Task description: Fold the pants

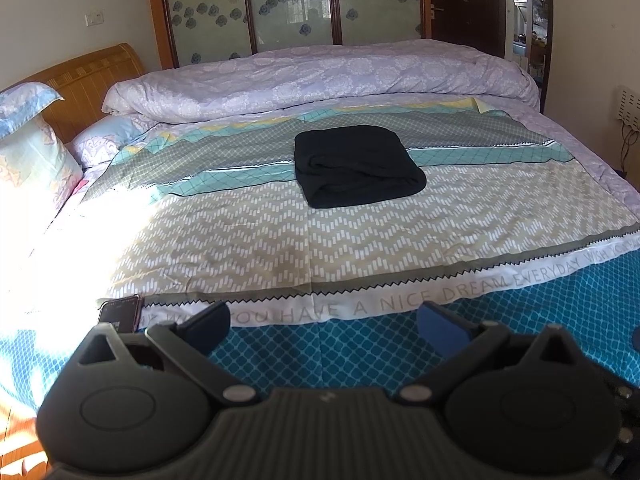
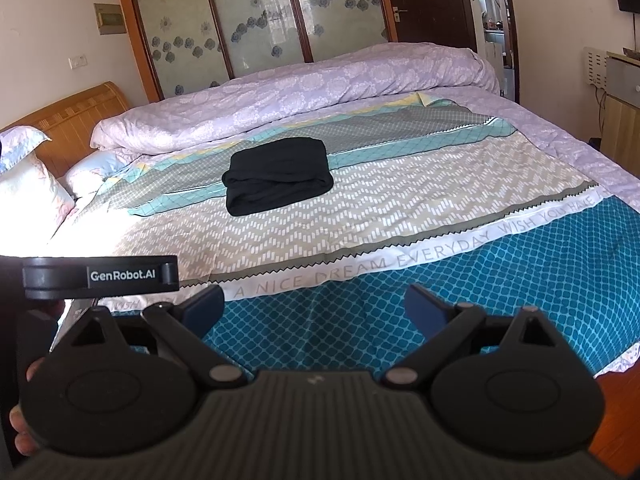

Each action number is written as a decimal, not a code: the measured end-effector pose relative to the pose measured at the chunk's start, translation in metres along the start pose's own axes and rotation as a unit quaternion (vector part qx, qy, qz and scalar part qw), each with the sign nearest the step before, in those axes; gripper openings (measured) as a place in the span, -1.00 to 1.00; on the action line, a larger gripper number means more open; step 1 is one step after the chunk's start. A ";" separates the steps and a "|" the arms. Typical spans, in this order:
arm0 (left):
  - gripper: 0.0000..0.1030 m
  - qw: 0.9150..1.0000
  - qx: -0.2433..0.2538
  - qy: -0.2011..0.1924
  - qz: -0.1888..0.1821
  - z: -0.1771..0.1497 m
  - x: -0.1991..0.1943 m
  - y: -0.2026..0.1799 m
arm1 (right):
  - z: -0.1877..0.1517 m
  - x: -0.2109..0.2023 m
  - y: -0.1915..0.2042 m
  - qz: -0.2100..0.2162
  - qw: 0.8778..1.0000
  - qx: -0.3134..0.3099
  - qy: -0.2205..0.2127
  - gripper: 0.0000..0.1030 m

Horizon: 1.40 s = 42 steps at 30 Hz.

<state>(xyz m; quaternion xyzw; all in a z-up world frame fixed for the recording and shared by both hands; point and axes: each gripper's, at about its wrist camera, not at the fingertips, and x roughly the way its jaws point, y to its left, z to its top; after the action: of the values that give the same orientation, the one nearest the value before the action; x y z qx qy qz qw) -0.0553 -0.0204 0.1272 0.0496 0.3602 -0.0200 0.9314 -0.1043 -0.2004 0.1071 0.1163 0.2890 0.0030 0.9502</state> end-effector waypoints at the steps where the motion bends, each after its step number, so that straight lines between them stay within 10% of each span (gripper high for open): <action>1: 1.00 1.000 0.000 0.001 0.000 0.000 0.000 0.000 | 0.000 0.000 0.000 0.000 1.000 0.000 -0.001 0.91; 42: 1.00 1.000 -0.005 0.004 -0.003 0.001 0.000 0.002 | -0.004 0.000 0.002 -0.001 1.000 0.002 -0.001 0.91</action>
<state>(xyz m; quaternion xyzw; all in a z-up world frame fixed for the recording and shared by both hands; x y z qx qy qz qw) -0.0548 -0.0188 0.1278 0.0445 0.3644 -0.0206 0.9299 -0.1062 -0.1981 0.1044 0.1182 0.2881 0.0010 0.9503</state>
